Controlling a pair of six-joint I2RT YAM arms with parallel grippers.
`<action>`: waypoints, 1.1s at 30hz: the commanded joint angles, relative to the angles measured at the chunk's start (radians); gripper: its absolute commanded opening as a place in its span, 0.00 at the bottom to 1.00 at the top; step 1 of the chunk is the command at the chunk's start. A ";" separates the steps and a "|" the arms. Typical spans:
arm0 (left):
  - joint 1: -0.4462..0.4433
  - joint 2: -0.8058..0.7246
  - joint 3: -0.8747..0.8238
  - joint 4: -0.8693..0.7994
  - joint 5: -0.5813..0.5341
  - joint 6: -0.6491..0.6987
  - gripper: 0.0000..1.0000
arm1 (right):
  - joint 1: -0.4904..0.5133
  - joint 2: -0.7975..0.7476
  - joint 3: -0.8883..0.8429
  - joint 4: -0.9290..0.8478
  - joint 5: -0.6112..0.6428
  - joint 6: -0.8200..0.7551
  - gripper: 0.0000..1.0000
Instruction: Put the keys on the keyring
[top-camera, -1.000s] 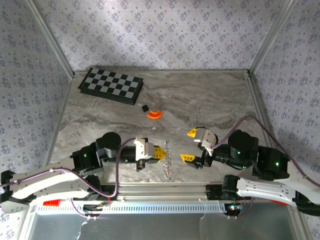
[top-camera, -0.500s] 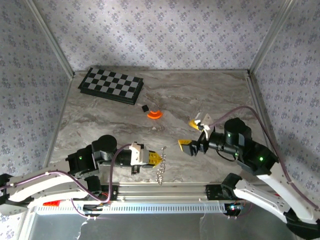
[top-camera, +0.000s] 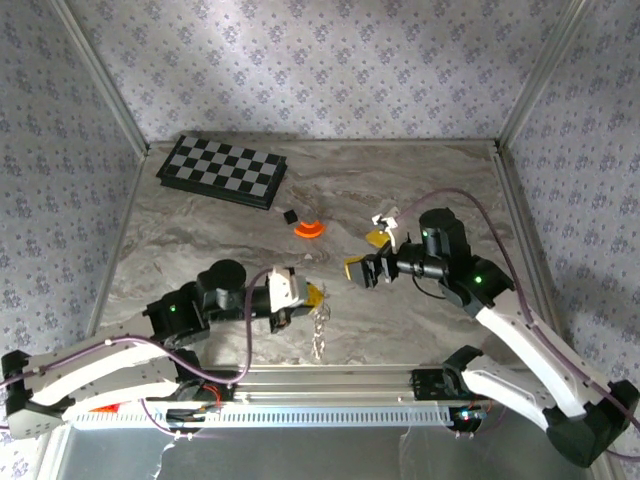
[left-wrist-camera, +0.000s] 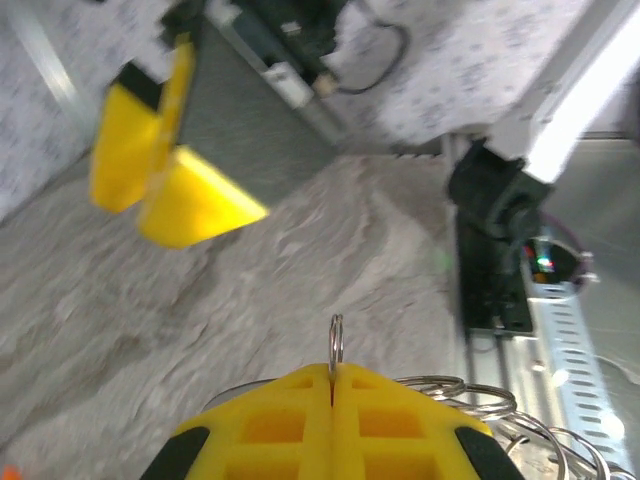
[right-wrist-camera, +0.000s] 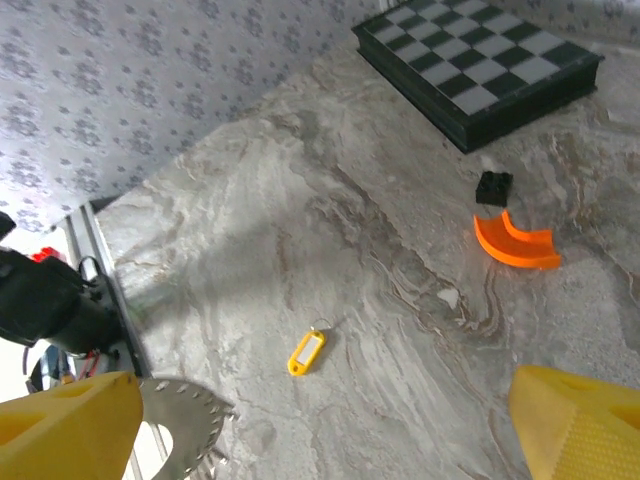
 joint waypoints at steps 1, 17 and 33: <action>0.049 0.010 0.018 0.045 -0.024 -0.093 0.00 | -0.003 0.073 0.017 -0.002 0.030 0.013 0.95; 0.388 -0.080 -0.081 -0.109 -0.174 -0.401 0.00 | 0.194 0.467 0.090 -0.004 0.206 0.030 0.89; 0.603 -0.200 -0.138 -0.241 -0.284 -0.451 0.00 | 0.448 0.800 0.282 -0.023 0.446 0.138 0.75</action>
